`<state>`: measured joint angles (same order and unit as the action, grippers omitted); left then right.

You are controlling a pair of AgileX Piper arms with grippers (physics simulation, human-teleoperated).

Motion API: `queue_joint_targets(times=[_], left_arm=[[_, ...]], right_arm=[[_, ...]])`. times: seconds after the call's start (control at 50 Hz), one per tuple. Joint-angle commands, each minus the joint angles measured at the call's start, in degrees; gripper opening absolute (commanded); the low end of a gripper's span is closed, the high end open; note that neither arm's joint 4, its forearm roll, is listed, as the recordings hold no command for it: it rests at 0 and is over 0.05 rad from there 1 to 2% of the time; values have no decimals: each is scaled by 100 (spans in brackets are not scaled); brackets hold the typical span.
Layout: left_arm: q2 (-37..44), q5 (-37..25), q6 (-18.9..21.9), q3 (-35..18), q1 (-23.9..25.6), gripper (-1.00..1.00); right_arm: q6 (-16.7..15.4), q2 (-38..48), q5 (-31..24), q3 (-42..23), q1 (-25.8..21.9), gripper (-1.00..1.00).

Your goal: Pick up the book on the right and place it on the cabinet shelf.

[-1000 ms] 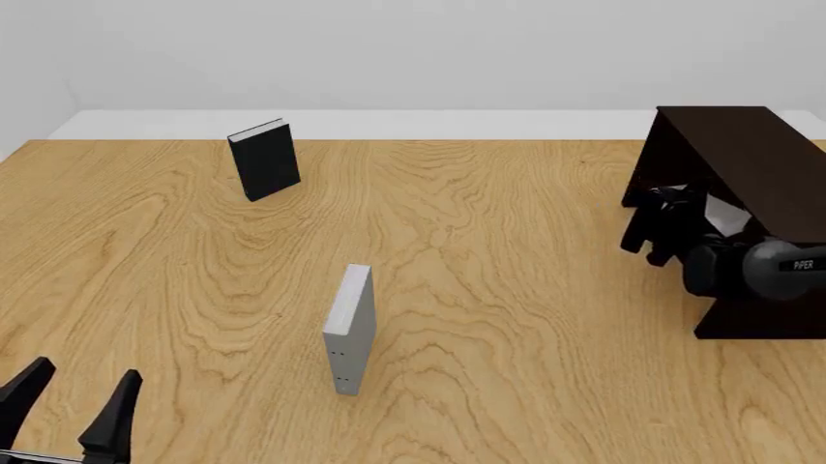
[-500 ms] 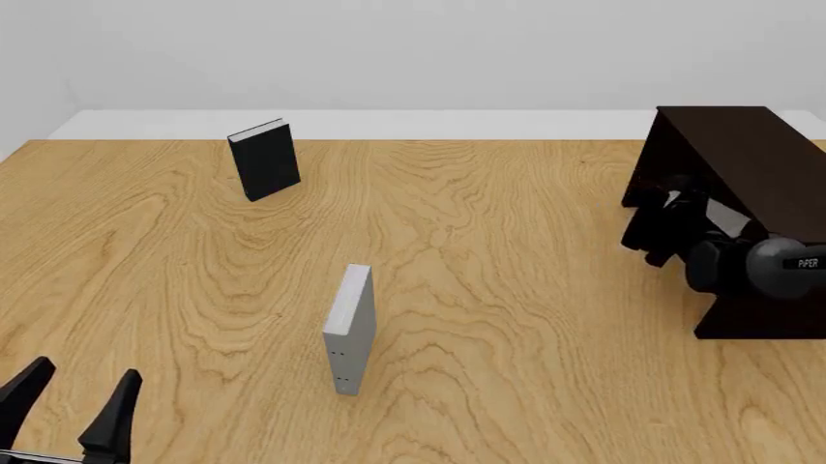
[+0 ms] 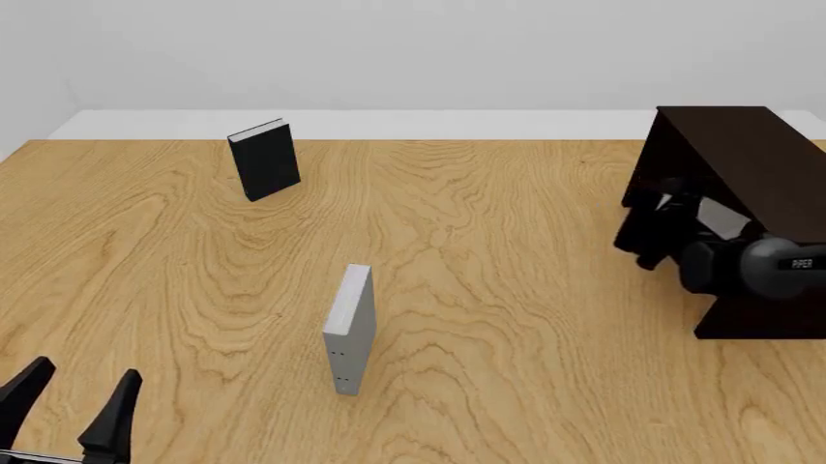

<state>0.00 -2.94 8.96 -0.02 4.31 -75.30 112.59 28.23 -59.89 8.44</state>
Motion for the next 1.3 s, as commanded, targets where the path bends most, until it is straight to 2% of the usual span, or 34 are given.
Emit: queue_joint_targets(times=[0.02,0.44,0.5,0.56,0.62,1.18,1.3], left_arm=[[0,7,5,-1,17,100],[0,-4,-20,1,-10,100],[0,-11,-147,1,-165,100],[0,-124,-38,1,-201,100],[0,-142,-104,1,-284,100],[0,-264,-231,1,-604,100],[0,-233,-167,1,-532,100]], right_arm=[[82,-7,27,-8,-170,100],[120,13,27,49,-314,100],[126,7,17,42,-321,100],[133,2,12,25,-327,100],[140,-5,3,-2,-355,100],[216,0,-9,-142,-465,100],[224,-6,5,-145,-457,100]])
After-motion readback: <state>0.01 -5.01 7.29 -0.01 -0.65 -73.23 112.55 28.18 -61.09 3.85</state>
